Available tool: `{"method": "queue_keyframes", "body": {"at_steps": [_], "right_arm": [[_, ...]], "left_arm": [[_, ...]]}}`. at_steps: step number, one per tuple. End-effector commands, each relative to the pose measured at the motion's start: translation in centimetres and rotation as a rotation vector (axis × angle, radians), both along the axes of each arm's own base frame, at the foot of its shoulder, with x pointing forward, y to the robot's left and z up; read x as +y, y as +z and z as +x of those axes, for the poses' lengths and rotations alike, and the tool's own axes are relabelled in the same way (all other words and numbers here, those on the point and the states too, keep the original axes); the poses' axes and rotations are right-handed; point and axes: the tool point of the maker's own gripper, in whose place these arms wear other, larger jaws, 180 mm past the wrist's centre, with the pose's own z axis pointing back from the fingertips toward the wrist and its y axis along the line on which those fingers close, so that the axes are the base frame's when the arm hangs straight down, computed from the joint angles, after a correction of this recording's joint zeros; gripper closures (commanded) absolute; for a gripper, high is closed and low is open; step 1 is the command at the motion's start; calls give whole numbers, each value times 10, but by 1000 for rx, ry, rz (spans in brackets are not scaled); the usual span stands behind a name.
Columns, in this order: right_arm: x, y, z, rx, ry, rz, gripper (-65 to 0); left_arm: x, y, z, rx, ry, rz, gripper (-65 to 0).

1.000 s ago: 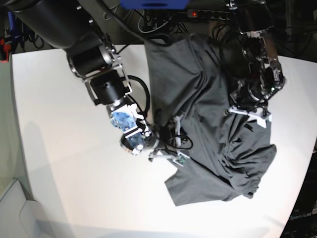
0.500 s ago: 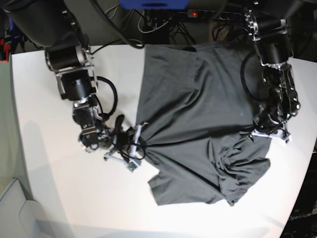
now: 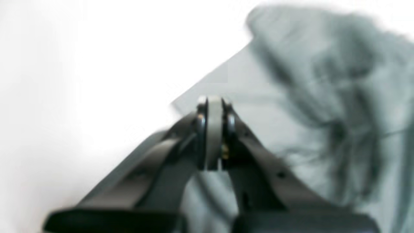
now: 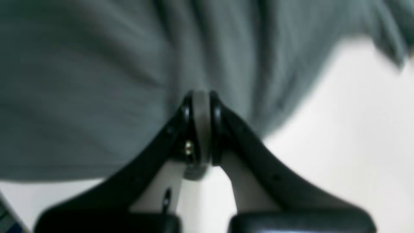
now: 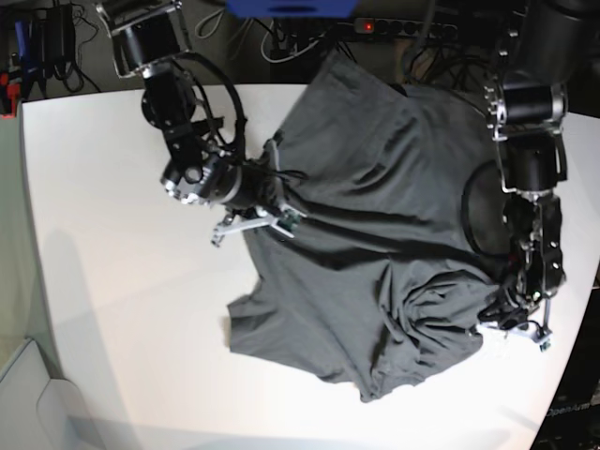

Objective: Layout the t-shirt on the table in an organized manner, then fold the t-shirt properly
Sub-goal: 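Pull the shirt with the right gripper away from the left gripper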

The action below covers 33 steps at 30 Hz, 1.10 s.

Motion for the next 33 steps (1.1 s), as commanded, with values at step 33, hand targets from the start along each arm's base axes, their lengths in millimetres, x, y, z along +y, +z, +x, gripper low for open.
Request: {"method": "queue_keyframes", "body": {"at_steps": [33], "right_arm": [[52, 58, 143, -95, 4, 167, 0]], "left_arm": [[-49, -90, -186, 259, 69, -239, 0]]}}
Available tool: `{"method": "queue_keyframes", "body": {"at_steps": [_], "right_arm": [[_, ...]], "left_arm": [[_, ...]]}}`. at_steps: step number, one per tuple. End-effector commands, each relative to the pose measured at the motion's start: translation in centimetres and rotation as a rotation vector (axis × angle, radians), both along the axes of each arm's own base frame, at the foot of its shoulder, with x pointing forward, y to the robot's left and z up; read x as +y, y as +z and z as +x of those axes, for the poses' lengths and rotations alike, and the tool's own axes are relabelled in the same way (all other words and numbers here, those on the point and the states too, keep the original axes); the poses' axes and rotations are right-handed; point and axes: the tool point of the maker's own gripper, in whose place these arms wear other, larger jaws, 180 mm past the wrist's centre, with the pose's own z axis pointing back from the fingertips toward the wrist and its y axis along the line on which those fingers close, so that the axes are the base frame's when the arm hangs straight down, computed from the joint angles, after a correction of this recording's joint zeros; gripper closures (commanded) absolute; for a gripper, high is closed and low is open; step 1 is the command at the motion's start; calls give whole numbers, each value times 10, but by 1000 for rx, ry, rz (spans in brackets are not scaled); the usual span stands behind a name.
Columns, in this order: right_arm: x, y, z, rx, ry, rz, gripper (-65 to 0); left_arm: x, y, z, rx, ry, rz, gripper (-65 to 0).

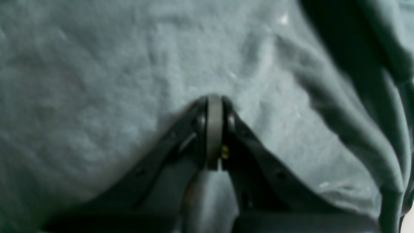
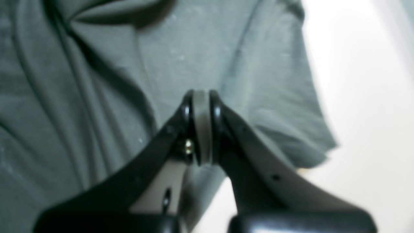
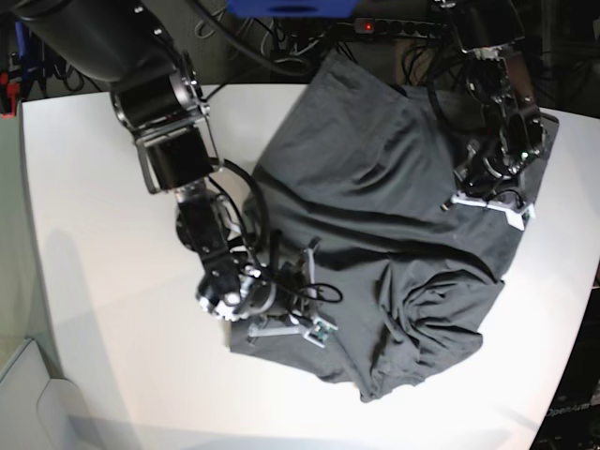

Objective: Layout the t-shirt on the table in an organized manner, then fold the t-shirt properly
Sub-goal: 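Pull the shirt with the right gripper away from the left gripper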

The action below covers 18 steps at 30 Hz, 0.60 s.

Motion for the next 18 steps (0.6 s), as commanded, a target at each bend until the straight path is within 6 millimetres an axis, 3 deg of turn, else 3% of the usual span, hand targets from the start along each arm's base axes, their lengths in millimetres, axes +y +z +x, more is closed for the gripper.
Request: {"method": "queue_keyframes", "body": {"at_steps": [1, 4, 9, 12, 18], "right_arm": [[8, 17, 14, -33, 5, 39, 0], [17, 0, 14, 25, 12, 71, 0], [-3, -27, 11, 85, -16, 66, 0], [-31, -43, 7, 107, -46, 29, 0], [-98, -93, -29, 199, -107, -76, 0]], "left_arm": [[7, -7, -5, 34, 15, 18, 0], [27, -19, -11, 67, 29, 56, 0], [71, -16, -6, 70, 52, 145, 0], [93, -4, 4, 57, 59, 184, 0], [119, 40, 46, -16, 59, 316, -1]]}}
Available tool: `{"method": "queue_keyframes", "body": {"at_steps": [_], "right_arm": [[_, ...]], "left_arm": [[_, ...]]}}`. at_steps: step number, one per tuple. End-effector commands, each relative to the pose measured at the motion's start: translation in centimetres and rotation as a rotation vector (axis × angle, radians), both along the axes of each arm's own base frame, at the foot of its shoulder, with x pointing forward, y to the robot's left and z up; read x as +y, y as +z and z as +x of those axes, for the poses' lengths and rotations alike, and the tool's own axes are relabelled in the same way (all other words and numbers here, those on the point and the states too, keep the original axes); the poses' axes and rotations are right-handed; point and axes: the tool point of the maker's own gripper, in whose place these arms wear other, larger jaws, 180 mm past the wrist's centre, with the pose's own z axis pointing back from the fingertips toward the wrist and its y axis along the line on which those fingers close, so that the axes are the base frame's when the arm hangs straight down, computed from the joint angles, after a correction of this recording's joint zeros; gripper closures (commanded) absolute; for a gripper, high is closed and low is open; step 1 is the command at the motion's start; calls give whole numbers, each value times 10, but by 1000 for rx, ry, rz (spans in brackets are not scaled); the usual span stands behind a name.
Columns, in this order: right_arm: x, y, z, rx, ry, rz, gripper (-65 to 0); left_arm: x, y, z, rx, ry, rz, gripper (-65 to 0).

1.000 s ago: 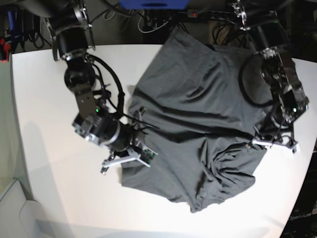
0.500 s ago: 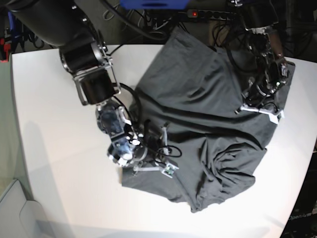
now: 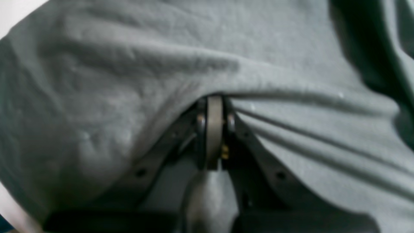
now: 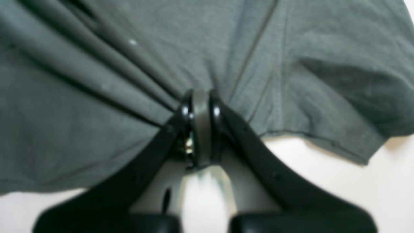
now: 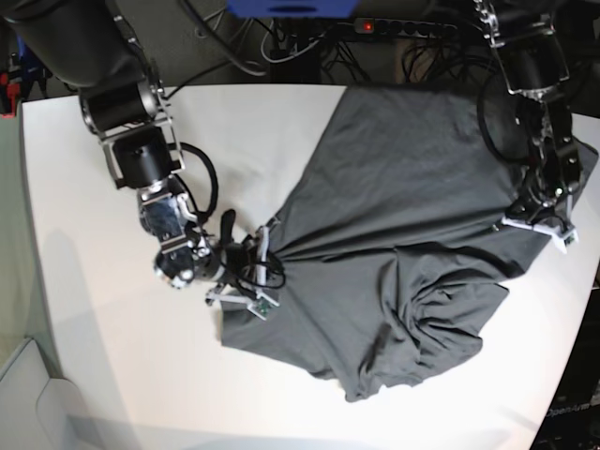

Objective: Layout the t-shirt on the table in an organized manner, then fold the t-shirt properly
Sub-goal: 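Pull the shirt with the right gripper away from the left gripper, then stretch the shirt between both grippers and lay it flat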

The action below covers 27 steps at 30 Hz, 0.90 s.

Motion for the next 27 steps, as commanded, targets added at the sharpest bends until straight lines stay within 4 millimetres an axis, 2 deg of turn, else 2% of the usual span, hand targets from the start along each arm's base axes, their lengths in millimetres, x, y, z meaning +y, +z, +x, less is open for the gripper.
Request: {"method": "queue_keyframes", "body": {"at_steps": [1, 4, 7, 9, 13, 16, 18, 20, 24, 27], "right_arm": [[-37, -24, -15, 59, -1, -162, 0], [-54, -31, -42, 53, 11, -215, 0], [-46, -15, -66, -21, 55, -245, 0], [-37, -1, -81, -89, 88, -285, 0], [-5, 17, -119, -199, 184, -353, 0], [21, 26, -145, -254, 266, -369, 0], [24, 38, -147, -296, 270, -381, 0], [29, 55, -140, -342, 252, -364, 0], [6, 86, -97, -425, 146, -379, 0], [-2, 101, -69, -463, 101, -386, 0]], "left_arm": [[17, 30, 21, -68, 9, 75, -1], [25, 55, 43, -95, 0, 164, -1], [15, 68, 68, -112, -59, 219, -1], [11, 75, 82, -135, -79, 236, -1], [0, 80, 97, -150, -96, 219, -1], [-23, 76, 104, -168, -112, 178, -1], [-26, 82, 103, -186, -116, 181, -1], [-35, 75, 93, -159, -127, 158, -1], [-56, 81, 77, -146, -149, 114, -1], [-67, 79, 52, -109, -171, 102, -1]]}}
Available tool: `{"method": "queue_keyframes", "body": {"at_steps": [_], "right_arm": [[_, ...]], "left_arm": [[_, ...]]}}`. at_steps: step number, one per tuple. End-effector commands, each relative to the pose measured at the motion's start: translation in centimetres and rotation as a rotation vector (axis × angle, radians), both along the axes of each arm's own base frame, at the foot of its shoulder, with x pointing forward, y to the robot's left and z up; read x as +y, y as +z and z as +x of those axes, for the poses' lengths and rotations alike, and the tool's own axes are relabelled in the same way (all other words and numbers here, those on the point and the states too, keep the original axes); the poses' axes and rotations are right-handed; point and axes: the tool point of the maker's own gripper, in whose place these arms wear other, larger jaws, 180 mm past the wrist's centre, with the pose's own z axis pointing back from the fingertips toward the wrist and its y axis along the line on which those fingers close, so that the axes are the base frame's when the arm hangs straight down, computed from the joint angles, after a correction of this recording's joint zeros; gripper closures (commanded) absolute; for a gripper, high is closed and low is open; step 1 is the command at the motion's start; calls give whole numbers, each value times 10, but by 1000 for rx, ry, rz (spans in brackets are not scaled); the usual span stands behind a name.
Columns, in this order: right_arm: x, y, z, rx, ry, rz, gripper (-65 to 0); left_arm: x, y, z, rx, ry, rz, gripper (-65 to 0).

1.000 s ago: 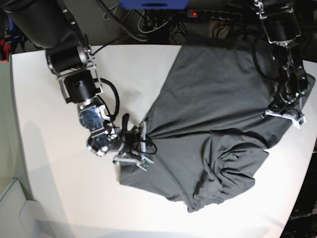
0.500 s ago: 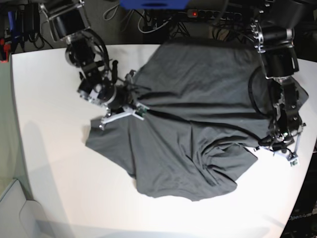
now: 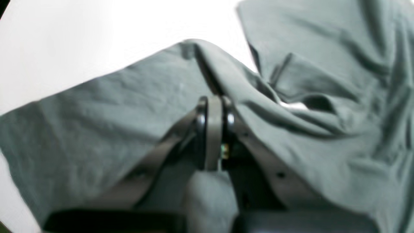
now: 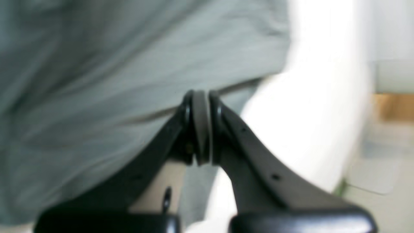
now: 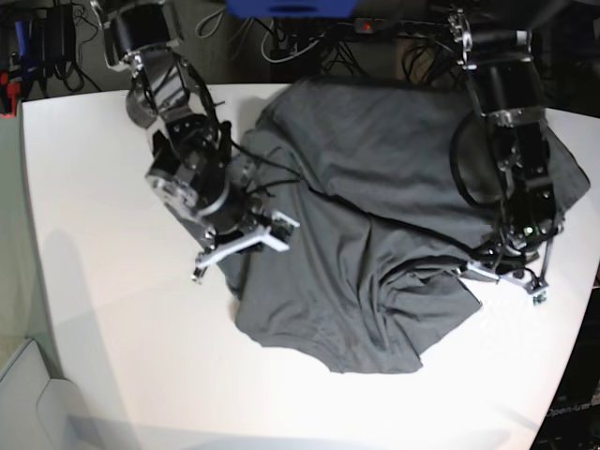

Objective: Layout the t-shirt on the table in an organized manner, then fold the t-shirt properly
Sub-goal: 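Stretch the shirt between both grippers and lay it flat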

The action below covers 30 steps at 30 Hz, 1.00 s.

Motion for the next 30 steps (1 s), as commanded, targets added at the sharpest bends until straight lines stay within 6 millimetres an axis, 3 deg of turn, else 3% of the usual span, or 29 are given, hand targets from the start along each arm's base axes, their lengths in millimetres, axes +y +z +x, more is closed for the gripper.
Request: {"method": "queue_keyframes", "body": {"at_steps": [1, 8, 11, 15, 18, 20, 23, 26, 30], "right_arm": [[2, 14, 15, -38, -6, 25, 0], [15, -6, 68, 54, -57, 61, 0], [35, -16, 86, 118, -46, 71, 0], [58, -28, 100, 199, -20, 102, 0], [61, -38, 103, 237, -7, 116, 0], [58, -44, 105, 256, -16, 147, 0], [32, -56, 108, 275, -65, 184, 0], [1, -71, 107, 302, -114, 170, 0], [-50, -79, 108, 311, -209, 147, 0]], "left_arm": [[-2, 4, -6, 1, -1, 2, -1], [-19, -55, -83, 178, 66, -110, -1], [-14, -73, -108, 235, 106, -129, -1], [-8, -94, -126, 293, 144, -148, -1], [7, -106, -130, 282, 181, -125, -1], [12, -115, -132, 289, 197, -124, -1], [21, -116, -126, 290, 202, -110, -1], [25, -111, -111, 267, 205, -108, -1], [40, -91, -74, 215, 192, -84, -1]]}}
